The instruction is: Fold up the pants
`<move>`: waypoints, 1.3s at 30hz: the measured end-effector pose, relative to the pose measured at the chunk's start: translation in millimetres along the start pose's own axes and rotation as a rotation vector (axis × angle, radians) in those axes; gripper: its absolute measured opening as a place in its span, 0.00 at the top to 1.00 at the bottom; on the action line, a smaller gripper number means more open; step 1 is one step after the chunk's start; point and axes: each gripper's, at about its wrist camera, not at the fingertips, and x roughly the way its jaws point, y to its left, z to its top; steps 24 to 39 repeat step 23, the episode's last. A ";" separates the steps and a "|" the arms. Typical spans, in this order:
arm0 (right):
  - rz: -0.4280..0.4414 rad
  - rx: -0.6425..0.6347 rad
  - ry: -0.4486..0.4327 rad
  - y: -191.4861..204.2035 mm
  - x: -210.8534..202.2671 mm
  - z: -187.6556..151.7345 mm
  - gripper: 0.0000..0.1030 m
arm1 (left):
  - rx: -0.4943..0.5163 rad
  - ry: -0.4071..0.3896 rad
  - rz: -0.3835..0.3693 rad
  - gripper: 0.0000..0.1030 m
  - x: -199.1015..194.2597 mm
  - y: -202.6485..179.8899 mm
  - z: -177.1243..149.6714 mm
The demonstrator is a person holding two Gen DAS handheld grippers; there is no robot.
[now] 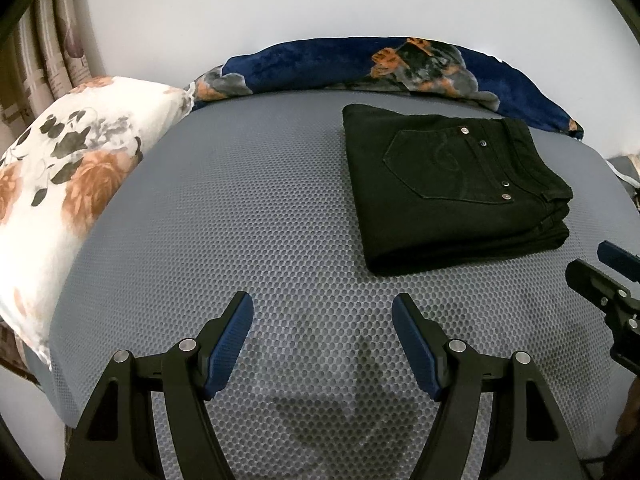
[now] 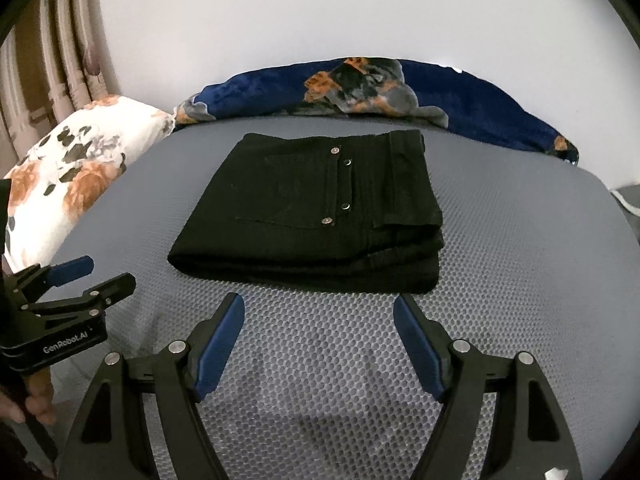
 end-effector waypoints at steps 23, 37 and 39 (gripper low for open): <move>-0.005 -0.013 0.013 4.6 3.1 -0.4 0.28 | 0.006 -0.012 -0.008 0.30 -2.5 -1.0 -1.8; -0.005 -0.013 0.013 4.6 3.1 -0.4 0.28 | 0.006 -0.012 -0.008 0.30 -2.5 -1.0 -1.8; -0.005 -0.013 0.013 4.6 3.1 -0.4 0.28 | 0.006 -0.012 -0.008 0.30 -2.5 -1.0 -1.8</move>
